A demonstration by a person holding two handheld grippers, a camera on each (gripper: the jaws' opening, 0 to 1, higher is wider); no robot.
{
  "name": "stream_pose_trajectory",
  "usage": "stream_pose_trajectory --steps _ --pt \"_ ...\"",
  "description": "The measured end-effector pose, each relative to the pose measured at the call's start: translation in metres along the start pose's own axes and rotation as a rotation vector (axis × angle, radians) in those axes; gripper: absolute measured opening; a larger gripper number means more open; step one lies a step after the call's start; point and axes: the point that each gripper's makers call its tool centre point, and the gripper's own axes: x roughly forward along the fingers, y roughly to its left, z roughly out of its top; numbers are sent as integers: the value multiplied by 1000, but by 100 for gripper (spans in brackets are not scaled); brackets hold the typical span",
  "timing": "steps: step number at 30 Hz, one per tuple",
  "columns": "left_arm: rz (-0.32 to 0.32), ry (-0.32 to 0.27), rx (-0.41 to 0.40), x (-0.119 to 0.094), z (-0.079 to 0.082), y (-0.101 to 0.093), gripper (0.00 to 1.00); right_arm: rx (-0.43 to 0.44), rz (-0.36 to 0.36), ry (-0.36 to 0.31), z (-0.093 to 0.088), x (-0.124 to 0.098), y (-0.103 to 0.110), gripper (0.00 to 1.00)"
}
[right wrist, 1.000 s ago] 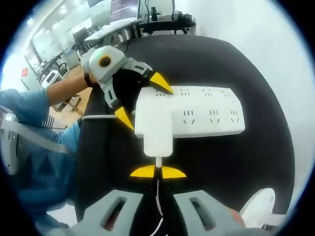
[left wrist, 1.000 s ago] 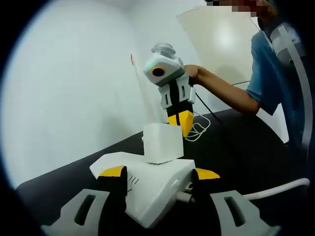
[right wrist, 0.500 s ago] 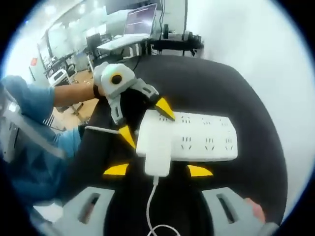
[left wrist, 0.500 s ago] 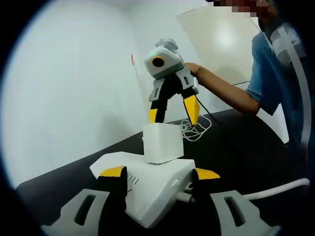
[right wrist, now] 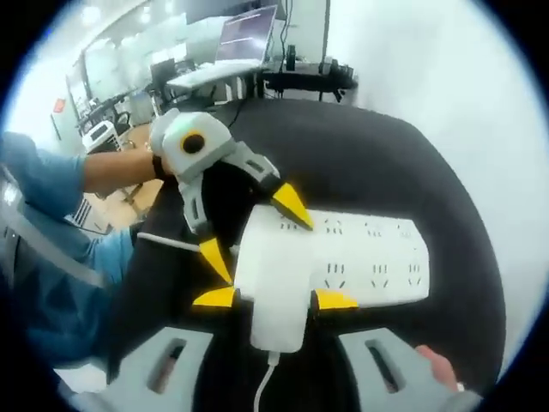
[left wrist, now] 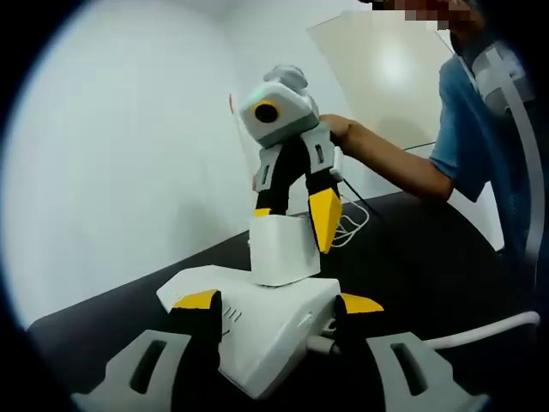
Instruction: Insert the desk lamp plug into the socket, turn on the power strip switch, turn on the lamp switch, then turn off the lamp switch, turn off the power strip switch, and remove the plug from the socket.
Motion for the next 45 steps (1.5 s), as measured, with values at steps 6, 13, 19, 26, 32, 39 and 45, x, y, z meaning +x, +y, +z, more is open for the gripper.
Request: stream_pose_trajectory --steps 6,13,19,26,32,39,45 --pt "0 3 1 2 1 -2 51 125 -24 -60 17 -6 -3 24" --pt "-1 6 4 2 1 -3 51 140 -85 -95 31 -9 -6 24" --pt "-2 3 10 2 1 -2 51 145 -74 -87 24 -8 -4 24" --pt "6 4 6 3 2 -2 51 135 -51 -24 7 -5 -2 23" --pt "5 3 1 3 1 -1 51 126 -42 49 -7 -1 -1 23" --pt "8 3 -2 2 0 1 51 131 -38 20 -4 -4 -1 23" --pt "6 4 -6 3 0 -1 52 177 -37 -68 15 -11 -6 23"
